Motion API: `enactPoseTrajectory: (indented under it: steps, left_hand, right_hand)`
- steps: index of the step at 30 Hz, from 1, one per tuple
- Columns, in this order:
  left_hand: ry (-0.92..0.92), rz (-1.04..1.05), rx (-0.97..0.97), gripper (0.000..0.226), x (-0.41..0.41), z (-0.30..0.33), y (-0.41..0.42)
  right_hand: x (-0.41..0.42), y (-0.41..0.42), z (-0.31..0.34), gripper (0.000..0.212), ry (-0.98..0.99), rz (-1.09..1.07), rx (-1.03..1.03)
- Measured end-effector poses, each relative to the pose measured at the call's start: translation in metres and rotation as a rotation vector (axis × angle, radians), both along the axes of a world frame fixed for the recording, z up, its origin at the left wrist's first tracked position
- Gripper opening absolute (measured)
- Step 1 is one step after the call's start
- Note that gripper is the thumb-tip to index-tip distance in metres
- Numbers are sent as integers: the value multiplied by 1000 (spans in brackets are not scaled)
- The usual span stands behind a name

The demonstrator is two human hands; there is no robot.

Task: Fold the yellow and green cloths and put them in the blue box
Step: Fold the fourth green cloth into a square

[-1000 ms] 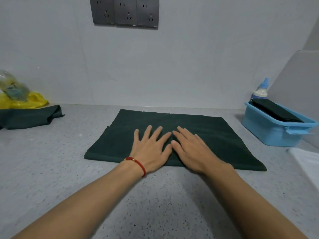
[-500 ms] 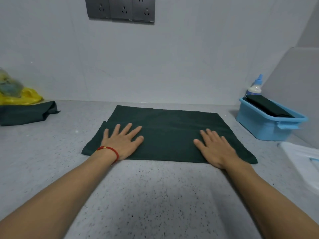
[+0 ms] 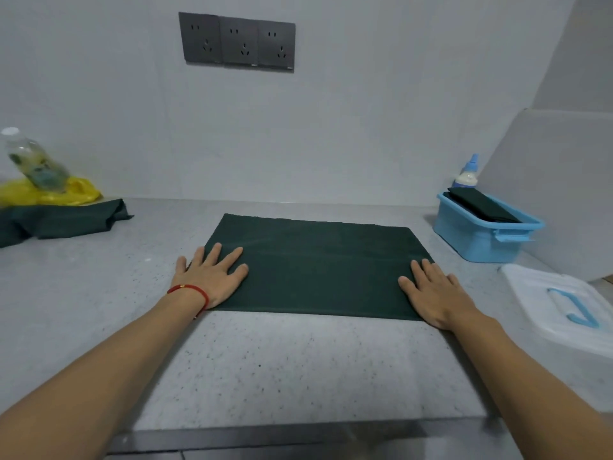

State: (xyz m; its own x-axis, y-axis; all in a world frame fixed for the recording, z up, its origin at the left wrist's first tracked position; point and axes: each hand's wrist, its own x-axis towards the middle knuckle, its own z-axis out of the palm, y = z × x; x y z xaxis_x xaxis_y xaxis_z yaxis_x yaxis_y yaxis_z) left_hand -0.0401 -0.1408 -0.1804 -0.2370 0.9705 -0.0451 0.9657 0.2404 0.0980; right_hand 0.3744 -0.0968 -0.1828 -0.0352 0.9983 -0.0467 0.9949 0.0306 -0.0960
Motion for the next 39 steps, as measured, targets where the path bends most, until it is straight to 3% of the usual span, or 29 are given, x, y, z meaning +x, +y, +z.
enactPoseTrajectory:
  steps: [9,13,17,20,25,27,30,33,39]
  left_hand:
    - [-32,14,-15,69,4,10,-22]
    - [13,-57,74,62,-2,28,21]
    - [-57,-154,196,38,1,34,71]
    - [-75,-173,287,37,0,32,102]
    - [-46,-181,151,64,-13,21,137]
    - [-25,-207,167,65,-18,20,146]
    - [125,-231,209,56,-22,28,149]
    - [186,-224,290,32,-23,39,138]
    - [-81,-262,480,19,-26,60,76]
  right_hand:
    - [15,-28,16,73,80,39,44]
    - [14,8,34,57,111,71,246]
    - [4,61,40,36,182,13,303]
    - [-7,101,35,33,296,21,310]
    - [-17,137,19,50,133,60,187]
    - [-15,143,16,50,57,79,204]
    - [-11,138,15,38,65,132,308]
    - [-2,118,24,16,55,162,466]
    - [13,55,49,13,70,249,599]
